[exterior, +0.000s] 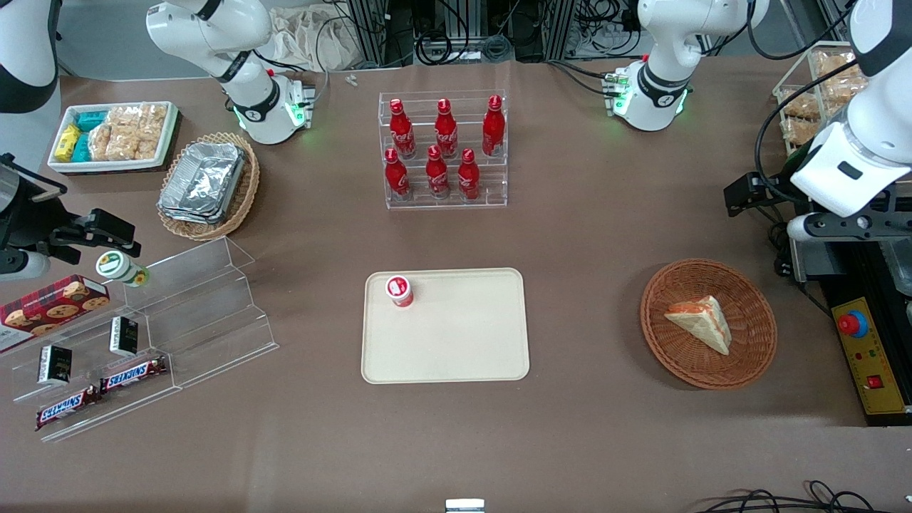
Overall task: Place sandwich from basket to tray
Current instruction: 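Move the left gripper down over the sandwich in the wicker basket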
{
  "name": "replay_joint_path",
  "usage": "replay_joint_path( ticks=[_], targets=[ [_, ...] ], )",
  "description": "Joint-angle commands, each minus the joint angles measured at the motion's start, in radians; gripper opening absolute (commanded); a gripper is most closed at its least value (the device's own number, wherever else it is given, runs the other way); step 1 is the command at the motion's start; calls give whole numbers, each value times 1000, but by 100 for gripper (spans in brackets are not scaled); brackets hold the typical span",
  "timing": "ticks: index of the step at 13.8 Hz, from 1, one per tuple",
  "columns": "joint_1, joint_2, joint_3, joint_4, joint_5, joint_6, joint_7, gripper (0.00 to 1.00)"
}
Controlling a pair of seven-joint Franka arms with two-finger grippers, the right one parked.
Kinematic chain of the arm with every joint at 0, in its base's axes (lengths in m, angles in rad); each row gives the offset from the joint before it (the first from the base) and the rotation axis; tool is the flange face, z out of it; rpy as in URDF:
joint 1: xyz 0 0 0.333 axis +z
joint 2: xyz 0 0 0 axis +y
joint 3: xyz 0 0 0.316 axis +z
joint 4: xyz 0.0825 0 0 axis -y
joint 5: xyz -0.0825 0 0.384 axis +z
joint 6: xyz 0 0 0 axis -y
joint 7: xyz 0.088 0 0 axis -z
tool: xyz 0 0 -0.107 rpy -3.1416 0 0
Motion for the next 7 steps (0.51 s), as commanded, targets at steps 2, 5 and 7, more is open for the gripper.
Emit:
replay_joint_path(
  ticks=[2,5,7],
  targets=[
    [-12,-4,8,11,-7,-4,11,100],
    [-4,8,14,4,-1,-3,-33,100],
    [3,44,18,2,-1,8,-238,100]
  ],
)
